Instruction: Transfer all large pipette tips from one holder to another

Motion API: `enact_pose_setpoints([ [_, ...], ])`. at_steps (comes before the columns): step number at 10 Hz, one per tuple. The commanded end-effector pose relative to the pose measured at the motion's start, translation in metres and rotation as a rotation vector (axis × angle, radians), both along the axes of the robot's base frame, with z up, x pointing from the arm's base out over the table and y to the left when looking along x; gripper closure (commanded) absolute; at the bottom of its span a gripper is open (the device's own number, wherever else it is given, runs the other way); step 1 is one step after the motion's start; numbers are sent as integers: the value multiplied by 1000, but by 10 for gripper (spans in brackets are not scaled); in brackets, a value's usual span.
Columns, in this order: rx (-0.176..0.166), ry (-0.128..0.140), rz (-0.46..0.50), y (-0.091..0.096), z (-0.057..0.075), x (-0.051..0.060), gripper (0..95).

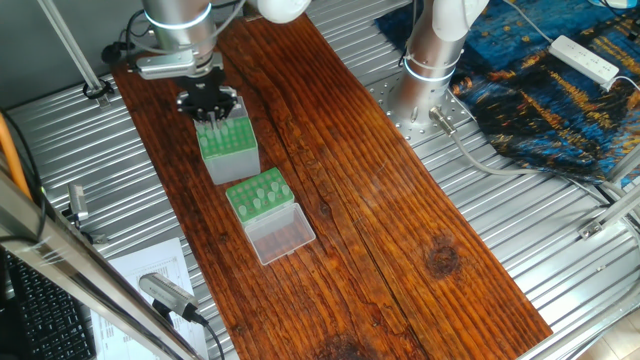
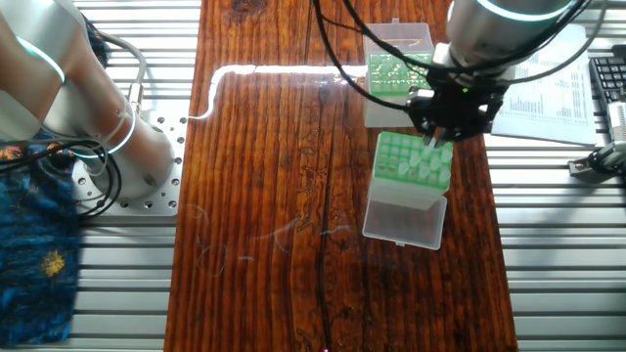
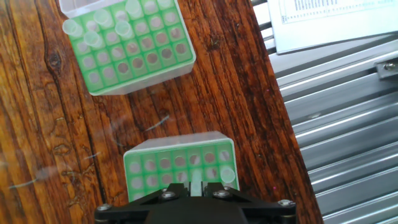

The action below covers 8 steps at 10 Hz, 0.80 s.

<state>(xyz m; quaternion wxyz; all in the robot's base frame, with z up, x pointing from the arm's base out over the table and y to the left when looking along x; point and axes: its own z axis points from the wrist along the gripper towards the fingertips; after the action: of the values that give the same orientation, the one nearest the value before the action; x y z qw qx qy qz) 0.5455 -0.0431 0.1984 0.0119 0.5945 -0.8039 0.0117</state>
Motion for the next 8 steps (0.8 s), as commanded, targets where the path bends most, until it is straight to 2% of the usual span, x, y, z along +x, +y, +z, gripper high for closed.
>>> enact_pose_setpoints([
  [1, -3, 11, 10, 2, 9, 2, 950],
  [4, -8, 19, 18, 4, 29, 3, 950],
  [5, -26, 27, 28, 7, 43, 3, 950],
  [8, -42, 37, 42, 14, 72, 1, 950],
])
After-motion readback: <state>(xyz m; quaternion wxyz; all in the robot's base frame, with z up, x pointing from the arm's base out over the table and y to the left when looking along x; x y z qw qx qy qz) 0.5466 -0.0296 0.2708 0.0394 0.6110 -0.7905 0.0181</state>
